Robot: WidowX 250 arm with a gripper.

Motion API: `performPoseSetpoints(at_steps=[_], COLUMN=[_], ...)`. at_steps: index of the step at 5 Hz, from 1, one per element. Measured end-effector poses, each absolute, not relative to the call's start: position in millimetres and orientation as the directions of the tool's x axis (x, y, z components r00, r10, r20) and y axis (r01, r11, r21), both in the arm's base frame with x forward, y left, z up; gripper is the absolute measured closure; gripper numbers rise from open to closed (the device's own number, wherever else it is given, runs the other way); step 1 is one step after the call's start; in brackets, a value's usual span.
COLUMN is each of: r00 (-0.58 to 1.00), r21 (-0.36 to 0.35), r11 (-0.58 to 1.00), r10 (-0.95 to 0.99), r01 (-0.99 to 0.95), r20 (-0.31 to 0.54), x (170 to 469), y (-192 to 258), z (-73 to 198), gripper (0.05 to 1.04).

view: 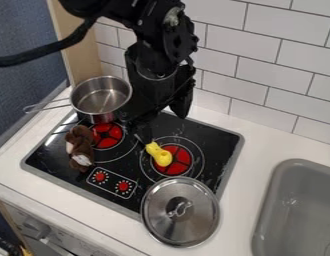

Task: Moving the cover above

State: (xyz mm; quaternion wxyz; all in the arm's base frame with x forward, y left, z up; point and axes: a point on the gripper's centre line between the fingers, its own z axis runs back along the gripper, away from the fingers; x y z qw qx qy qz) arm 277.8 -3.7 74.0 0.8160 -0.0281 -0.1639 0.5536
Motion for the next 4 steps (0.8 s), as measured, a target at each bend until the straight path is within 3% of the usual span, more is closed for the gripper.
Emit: performPoseSetpoints(at_steps=[3, 4], r00=[0.214, 0.06], r21=[-0.214, -0.238], r11=[0.262, 0.111], r10=[0.951, 0.975], r01=[-0.941, -0.965], r20=[0.225, 0.213], x=[269.5, 260.2], y=[-8.6, -22.8], z=[63.8, 58.2], gripper=[0.083, 0.083])
